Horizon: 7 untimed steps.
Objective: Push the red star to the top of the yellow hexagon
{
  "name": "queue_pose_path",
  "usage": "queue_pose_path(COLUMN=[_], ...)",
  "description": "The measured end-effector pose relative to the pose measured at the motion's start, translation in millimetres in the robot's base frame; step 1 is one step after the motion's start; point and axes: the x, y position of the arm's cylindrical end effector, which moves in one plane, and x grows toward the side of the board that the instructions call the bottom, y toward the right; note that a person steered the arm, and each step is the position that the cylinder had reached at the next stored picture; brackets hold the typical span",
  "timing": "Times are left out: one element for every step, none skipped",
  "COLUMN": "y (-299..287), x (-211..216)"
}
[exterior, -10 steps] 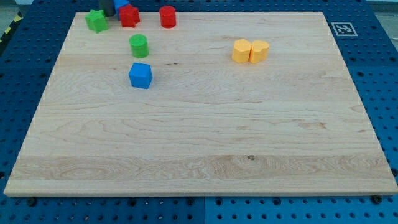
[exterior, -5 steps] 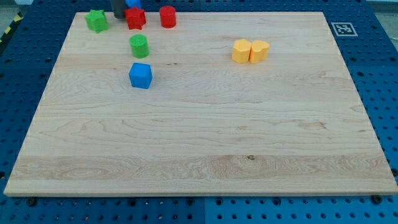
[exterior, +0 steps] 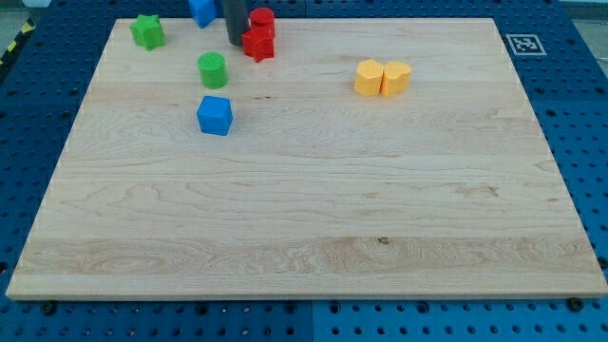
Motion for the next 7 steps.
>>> queue_pose_path(y=[7, -16, -34, -34, -20, 12, 46], x=[10, 10, 10, 10, 10, 10, 20])
